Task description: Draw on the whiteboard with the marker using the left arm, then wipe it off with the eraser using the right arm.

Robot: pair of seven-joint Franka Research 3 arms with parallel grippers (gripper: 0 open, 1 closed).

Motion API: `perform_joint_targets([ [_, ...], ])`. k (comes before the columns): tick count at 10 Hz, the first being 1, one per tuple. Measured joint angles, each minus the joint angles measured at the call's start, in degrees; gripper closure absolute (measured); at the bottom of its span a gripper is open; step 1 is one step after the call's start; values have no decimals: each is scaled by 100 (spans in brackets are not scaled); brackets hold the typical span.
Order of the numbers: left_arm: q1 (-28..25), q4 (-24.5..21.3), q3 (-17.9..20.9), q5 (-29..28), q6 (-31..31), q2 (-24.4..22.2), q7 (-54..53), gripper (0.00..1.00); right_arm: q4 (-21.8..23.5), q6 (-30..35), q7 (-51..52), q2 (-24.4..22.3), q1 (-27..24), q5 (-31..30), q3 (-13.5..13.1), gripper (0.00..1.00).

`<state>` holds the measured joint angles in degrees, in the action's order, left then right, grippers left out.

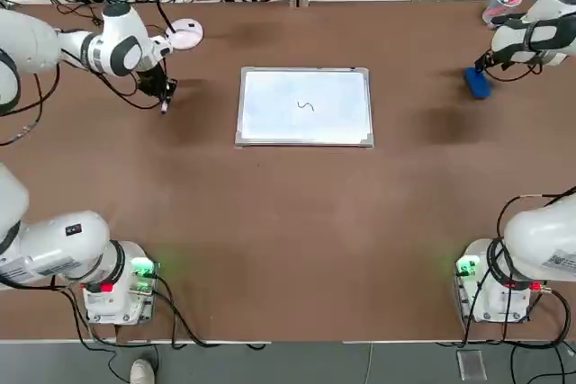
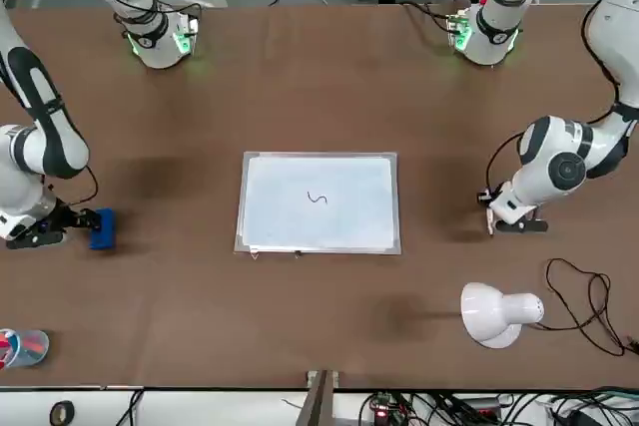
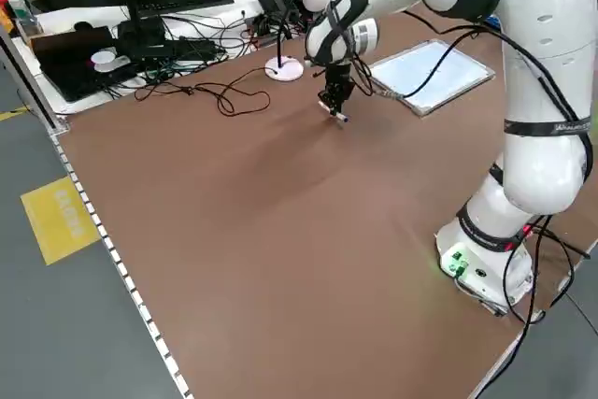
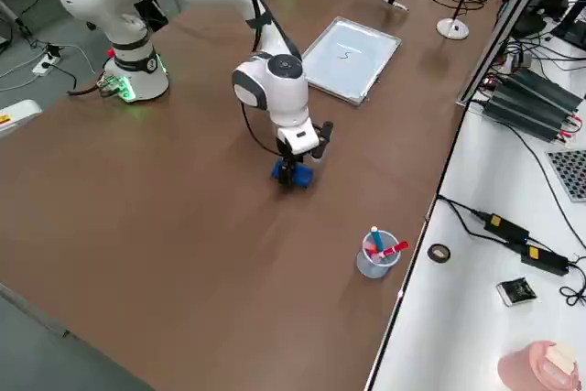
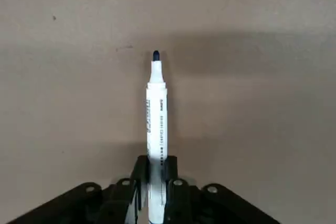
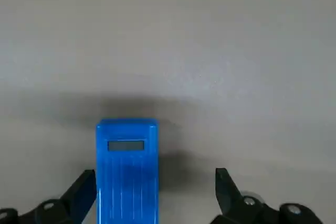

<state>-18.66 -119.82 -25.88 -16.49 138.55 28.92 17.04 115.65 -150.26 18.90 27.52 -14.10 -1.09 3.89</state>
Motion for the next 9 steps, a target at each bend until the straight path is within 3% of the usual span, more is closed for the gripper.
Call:
perform_joint_targets([
  [2,0,1,0,0,6,25,4,72,10,-38,0,0,17,0,15,0],
  [9,10,2,-3,0,25,67,5,63,87,-296,-4,115,69,0,46,0],
])
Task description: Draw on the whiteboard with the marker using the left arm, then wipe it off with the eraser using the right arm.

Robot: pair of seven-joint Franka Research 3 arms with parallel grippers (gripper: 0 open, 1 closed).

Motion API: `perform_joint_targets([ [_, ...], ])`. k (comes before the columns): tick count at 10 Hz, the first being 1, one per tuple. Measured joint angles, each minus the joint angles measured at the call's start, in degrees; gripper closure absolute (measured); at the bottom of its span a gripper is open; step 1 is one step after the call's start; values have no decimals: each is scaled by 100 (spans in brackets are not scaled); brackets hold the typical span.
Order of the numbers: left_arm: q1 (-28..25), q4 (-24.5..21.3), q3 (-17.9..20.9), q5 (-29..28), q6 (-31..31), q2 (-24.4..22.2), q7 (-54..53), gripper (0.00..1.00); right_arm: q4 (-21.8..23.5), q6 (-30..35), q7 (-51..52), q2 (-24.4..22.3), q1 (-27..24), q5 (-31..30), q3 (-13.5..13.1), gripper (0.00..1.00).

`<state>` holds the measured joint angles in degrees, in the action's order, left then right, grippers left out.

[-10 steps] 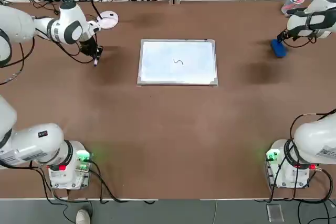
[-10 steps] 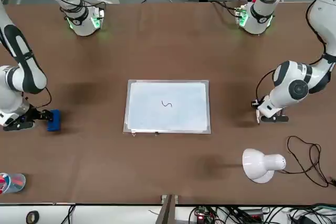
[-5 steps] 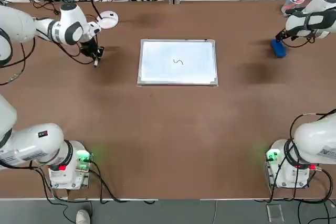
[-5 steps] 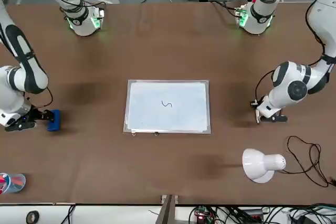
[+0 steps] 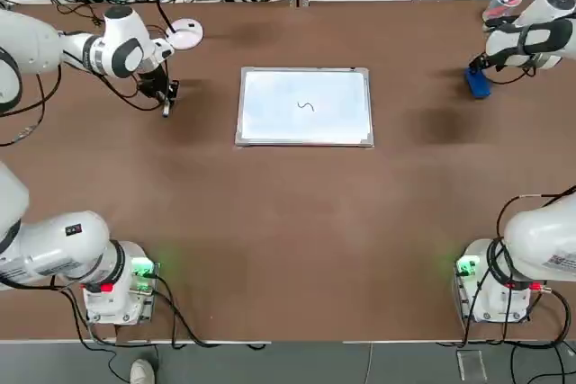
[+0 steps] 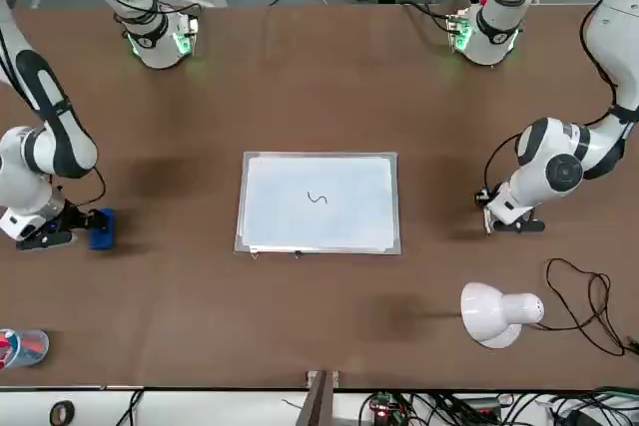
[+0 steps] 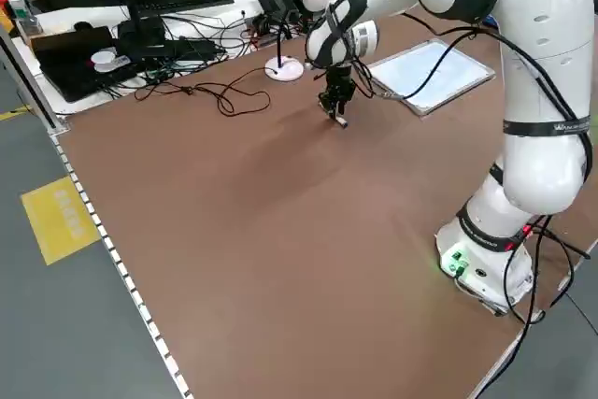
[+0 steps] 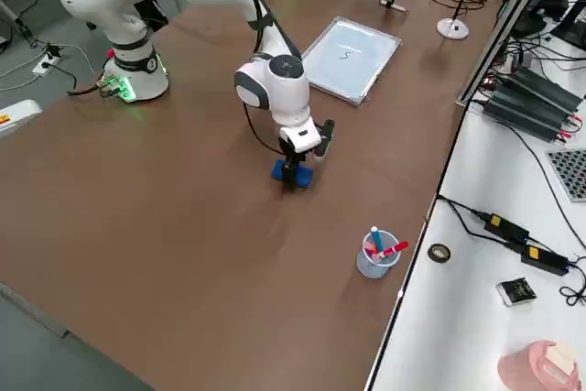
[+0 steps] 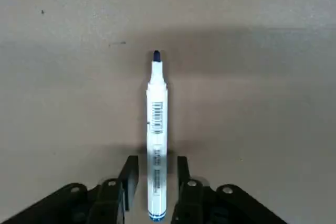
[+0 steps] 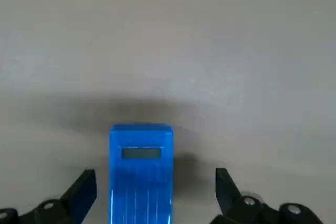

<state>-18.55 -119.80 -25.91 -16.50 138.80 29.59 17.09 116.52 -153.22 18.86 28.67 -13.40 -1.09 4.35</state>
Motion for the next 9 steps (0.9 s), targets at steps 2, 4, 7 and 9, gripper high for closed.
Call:
perform_joint_targets([
  [2,1,10,-2,-18,6,0,0,50,0,-64,-6,51,24,0,1,0],
  [4,1,76,-12,-34,10,-5,0,32,0,-78,-6,63,24,0,-5,0],
  [7,-2,426,-66,-39,-132,-114,-1,3,2,-149,-6,73,24,1,-12,0],
  [9,-5,984,-187,-39,-789,-240,-2,0,11,-295,-6,140,23,1,-13,0],
])
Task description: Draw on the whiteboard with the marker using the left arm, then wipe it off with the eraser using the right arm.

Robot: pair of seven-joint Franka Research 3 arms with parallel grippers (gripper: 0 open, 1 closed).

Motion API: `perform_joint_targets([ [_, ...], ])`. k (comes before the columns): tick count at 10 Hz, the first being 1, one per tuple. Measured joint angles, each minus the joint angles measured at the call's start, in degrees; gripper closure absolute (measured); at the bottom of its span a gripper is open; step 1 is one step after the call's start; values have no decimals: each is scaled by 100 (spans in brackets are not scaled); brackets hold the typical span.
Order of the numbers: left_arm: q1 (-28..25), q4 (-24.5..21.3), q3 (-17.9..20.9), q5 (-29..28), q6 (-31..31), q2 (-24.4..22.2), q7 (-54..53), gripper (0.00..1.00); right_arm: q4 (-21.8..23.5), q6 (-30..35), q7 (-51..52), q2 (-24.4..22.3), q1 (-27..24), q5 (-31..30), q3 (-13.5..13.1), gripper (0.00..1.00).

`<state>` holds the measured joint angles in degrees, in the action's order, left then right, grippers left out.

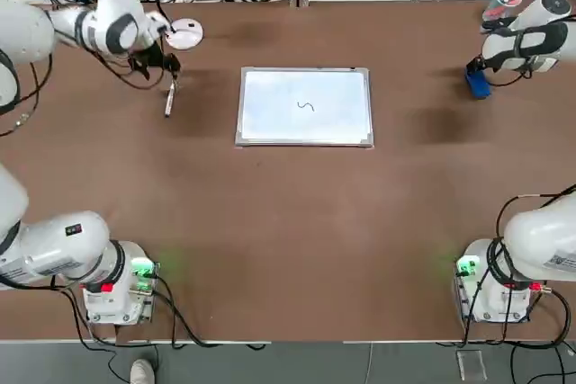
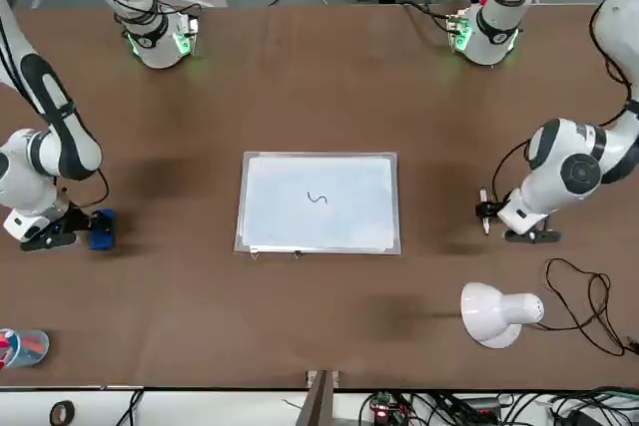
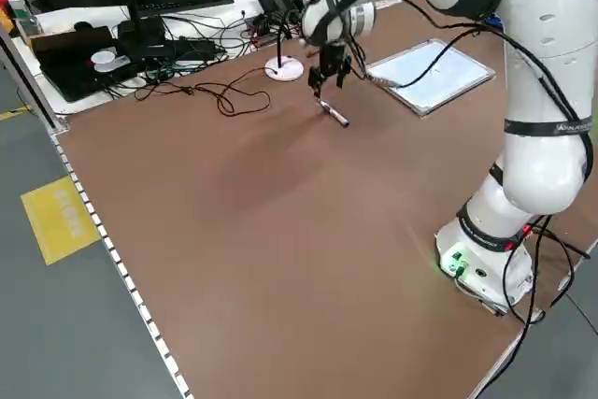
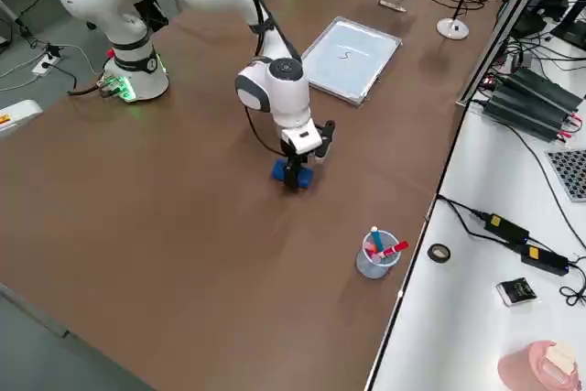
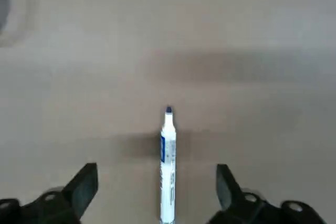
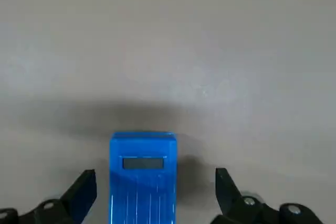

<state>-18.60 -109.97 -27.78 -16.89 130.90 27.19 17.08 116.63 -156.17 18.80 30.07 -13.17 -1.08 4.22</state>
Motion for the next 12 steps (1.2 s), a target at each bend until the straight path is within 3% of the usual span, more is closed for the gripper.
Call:
perform_joint_targets([
  [3,-2,1074,-258,0,-1249,-171,0,0,1,-141,0,135,-1,0,-2,0],
  [5,-6,1687,-351,0,-1949,-286,-24,0,1,-145,0,154,0,0,-2,14],
  [6,-10,1955,-361,0,-2275,-343,-94,0,-1,-144,-4,154,0,0,-1,30],
  [7,-24,2202,-361,0,-2577,-396,-214,0,-2,-144,-9,154,0,1,0,39],
  [8,-50,2397,-361,0,-2833,-447,-327,0,-4,-144,-24,153,0,2,1,43],
  [12,-138,2706,-361,0,-3247,-717,-569,0,-21,-86,-253,153,4,3,6,43],
])
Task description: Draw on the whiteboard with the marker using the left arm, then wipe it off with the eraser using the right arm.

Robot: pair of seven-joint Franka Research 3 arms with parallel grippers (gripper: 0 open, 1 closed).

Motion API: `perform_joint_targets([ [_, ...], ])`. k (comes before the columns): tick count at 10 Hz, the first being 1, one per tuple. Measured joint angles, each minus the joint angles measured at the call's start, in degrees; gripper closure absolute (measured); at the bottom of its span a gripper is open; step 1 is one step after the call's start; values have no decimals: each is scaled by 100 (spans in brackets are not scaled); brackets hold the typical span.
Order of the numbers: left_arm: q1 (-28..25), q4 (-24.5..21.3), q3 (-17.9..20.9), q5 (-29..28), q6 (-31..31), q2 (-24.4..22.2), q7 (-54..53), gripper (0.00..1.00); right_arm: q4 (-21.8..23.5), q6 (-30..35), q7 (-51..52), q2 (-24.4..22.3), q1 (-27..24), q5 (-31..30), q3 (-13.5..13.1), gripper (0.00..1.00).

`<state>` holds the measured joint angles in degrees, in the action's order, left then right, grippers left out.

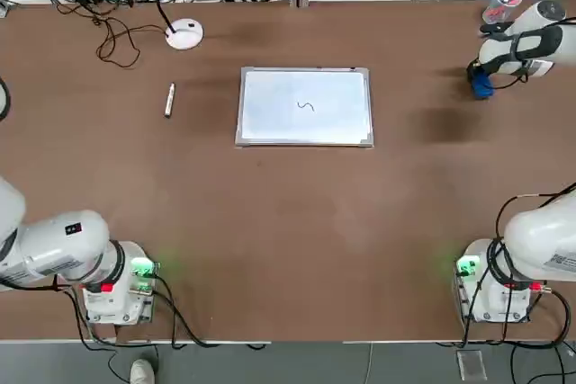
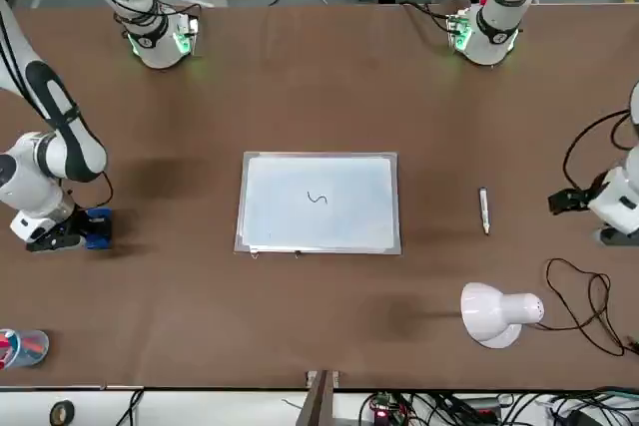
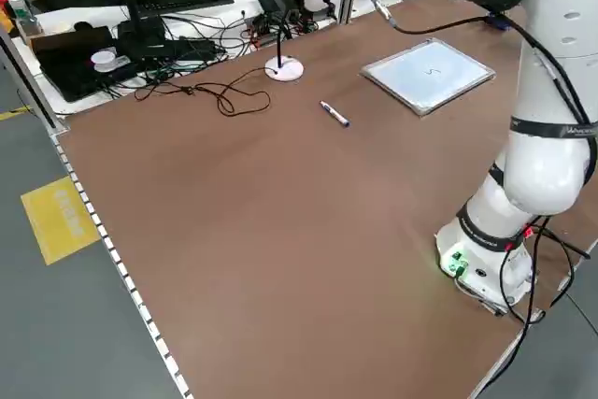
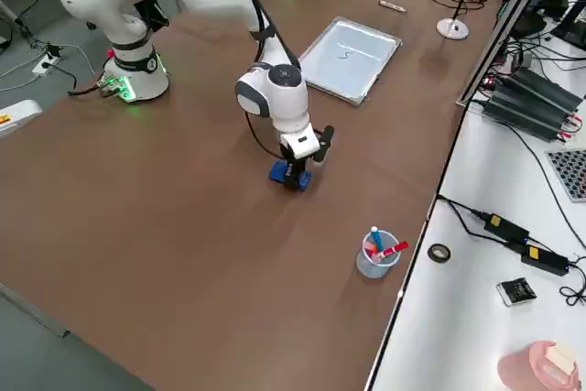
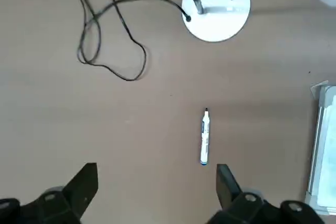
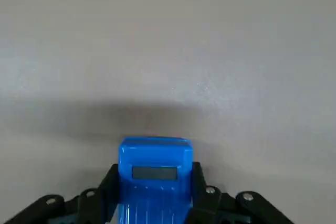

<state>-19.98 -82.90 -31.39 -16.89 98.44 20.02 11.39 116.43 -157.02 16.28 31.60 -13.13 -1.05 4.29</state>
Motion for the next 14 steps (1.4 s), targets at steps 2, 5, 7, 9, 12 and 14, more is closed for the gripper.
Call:
perform_joint_targets([
  [2,0,19,-1,0,-98,-179,-2,0,-18,33,-149,0,14,0,17,43],
  [5,-113,132,-1,35,-121,-385,-261,0,-147,374,-706,-55,240,0,47,43],
  [7,-226,208,0,166,-125,-556,-616,0,-324,851,-1143,-179,486,0,51,43],
  [9,-297,281,0,339,-141,-794,-827,0,-508,1288,-1653,-359,808,-4,52,43],
  [12,-314,307,-3,542,-411,-1152,-1058,0,-759,1636,-2641,-534,1383,-4,71,43],
  [14,-317,304,-1,778,-567,-1279,-1137,0,-948,1642,-3489,-545,1886,-4,85,43],
])
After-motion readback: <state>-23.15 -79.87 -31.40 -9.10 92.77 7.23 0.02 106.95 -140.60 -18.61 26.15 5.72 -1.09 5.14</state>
